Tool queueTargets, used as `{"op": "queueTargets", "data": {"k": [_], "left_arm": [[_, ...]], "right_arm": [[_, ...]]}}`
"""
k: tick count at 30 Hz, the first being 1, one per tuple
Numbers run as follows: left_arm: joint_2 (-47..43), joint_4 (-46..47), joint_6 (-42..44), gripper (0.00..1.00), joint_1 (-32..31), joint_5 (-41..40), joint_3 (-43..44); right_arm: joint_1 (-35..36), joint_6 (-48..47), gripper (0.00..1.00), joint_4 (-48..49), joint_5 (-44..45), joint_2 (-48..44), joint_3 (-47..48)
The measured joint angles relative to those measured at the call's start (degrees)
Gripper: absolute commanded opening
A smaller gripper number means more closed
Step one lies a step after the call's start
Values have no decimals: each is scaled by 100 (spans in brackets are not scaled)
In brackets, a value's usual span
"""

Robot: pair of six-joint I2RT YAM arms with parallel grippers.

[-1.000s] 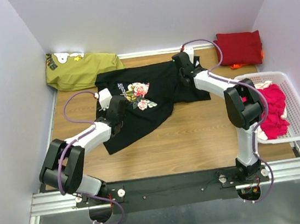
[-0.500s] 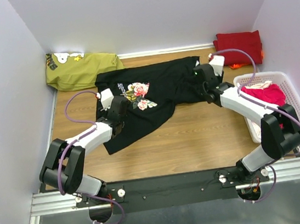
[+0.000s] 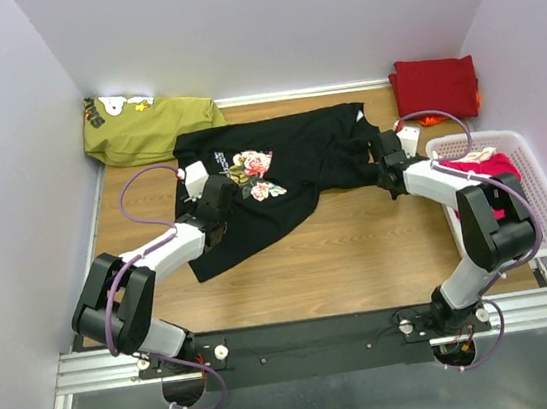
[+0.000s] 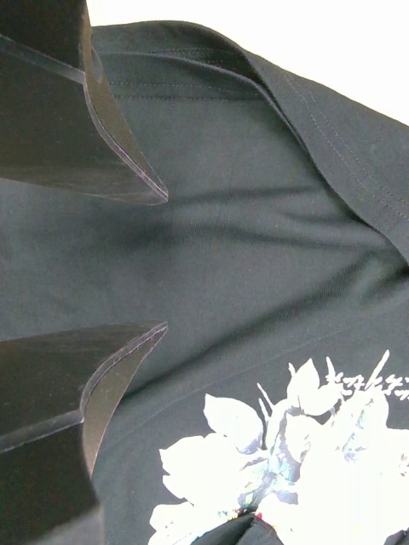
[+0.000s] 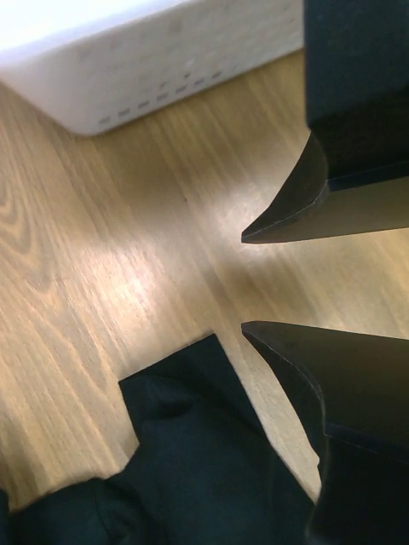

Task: Fold and stack the t-shirts
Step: Flatten out the tshirt

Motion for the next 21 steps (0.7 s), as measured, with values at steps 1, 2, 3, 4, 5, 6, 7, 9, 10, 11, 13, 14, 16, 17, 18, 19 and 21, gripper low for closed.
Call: {"op": "queueTargets", "data": {"k": [1,2,3,4,5,6,7,9,10,11,13,14,16,17,18,19,21], "left_arm": [[0,0,15,66,0,0,0],[0,-2,20,66,0,0,0],[0,-2,35,66,0,0,0],[0,0,37,66,0,0,0],[0,-2,42,66,0,0,0],[0,-2,46,66,0,0,0],[0,0,48,66,0,0,0],[0,-2,52,66,0,0,0],[0,-2,52,66,0,0,0],[0,0,52,66,0,0,0],[0,-2,55,66,0,0,0],[0,-2,55,66,0,0,0],[0,-2,55,66,0,0,0],[0,-2,57,66,0,0,0],[0,-2,57,66,0,0,0],[0,-2,57,66,0,0,0],[0,-2,57,66,0,0,0]], "right_arm": [[-63,-2,50,48,-114,50,-2],[-107,0,50,90,-201,76,-2],[-146,0,50,136,-271,101,-2],[-199,-2,50,197,-365,131,-2],[-247,-2,50,273,-476,177,-2],[-275,-2,50,313,-549,203,-2],[-310,-2,50,358,-627,234,-2],[-369,-4,50,452,-815,273,-2],[-382,-7,50,481,-855,280,-2],[-404,-7,50,525,-933,286,-2],[-420,-4,50,599,-1040,295,-2],[-422,-4,50,616,-1082,295,-2],[-422,-4,50,671,-1182,299,0],[-422,-4,50,684,-1207,299,-2],[-422,-4,50,717,-1259,299,-2],[-422,-7,50,748,-1300,308,0],[-422,-7,49,796,-1349,350,2]]}}
